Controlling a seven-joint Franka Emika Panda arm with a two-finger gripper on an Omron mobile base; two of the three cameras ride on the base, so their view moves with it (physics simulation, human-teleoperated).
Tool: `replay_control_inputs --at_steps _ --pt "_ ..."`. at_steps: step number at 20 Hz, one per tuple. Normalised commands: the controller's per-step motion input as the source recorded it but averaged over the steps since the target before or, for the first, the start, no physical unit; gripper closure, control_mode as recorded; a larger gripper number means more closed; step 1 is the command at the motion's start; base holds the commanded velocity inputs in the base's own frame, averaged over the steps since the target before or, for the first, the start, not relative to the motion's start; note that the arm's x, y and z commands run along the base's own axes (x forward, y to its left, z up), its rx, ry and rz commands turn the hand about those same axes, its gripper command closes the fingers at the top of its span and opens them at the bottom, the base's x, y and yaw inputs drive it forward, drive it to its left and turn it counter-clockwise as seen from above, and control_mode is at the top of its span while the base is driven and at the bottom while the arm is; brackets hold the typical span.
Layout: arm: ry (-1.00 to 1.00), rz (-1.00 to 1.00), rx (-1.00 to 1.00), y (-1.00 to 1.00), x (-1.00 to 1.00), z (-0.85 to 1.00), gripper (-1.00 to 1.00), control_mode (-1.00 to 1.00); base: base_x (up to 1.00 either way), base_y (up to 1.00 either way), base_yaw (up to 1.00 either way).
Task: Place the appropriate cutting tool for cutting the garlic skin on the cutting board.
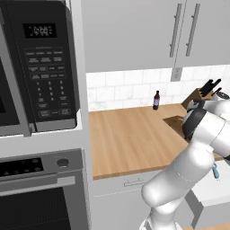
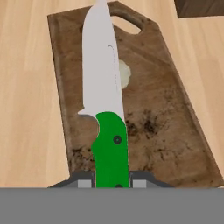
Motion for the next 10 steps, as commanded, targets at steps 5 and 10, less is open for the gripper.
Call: replay_control_inputs --at_steps 5,10 --pt "0.00 0.00 0.01 -0.19 0.11 -0.15 1.00 -1.00 0.00 0.00 0.00" --pt "0.00 0.00 0.00 0.00 0.00 -0.06 1.00 -1.00 0.00 0.00 0.00"
